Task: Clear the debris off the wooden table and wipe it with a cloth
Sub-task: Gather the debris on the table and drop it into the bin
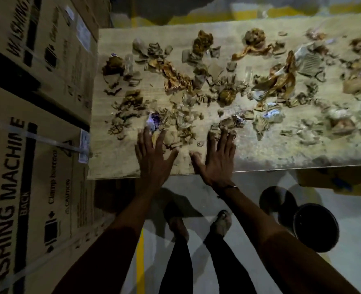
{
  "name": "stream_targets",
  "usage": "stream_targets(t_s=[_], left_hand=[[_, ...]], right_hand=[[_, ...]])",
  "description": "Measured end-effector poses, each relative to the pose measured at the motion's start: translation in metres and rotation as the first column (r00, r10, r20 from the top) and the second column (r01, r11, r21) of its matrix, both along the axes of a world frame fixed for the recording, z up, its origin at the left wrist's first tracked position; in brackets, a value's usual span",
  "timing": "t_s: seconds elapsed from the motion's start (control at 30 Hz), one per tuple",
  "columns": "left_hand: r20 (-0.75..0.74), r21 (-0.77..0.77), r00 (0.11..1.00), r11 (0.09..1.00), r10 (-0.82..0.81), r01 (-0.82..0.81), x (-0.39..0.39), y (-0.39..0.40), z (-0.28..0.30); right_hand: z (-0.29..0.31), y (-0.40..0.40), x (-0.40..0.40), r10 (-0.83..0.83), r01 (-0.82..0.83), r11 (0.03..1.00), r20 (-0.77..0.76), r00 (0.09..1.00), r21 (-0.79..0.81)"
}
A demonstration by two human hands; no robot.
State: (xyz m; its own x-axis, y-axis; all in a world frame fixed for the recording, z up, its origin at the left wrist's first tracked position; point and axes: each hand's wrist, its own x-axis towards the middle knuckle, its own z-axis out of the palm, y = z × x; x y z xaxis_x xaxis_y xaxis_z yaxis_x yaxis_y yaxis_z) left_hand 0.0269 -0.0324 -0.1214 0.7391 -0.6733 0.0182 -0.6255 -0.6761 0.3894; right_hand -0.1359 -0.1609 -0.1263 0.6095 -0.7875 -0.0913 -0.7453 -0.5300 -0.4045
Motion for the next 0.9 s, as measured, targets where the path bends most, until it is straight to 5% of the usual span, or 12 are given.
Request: stream_targets(t_s=[0.47, 0.73, 0.9], left_hand=[[-0.011, -0.152, 0.995, 0.984, -0.097, 0.094, 0.005, -0.084, 0.011], [0.039, -0.041, 0.930, 0.930, 0.366, -0.365, 0.033, 0.020, 0.007], [-0.065, -0.148, 0.916, 0.904, 0.396, -0.402, 0.095, 0.006, -0.001]], right_hand=[[0.007, -0.078, 0.011, 0.011, 0.005, 0.995, 0.165, 0.986, -0.097], [0.017, -0.024, 0.037, 0.238, -0.227, 0.969, 0.121, 0.964, -0.095], [0.005, -0.051, 0.067, 0.325, -0.315, 0.942, 0.090, 0.941, -0.114]])
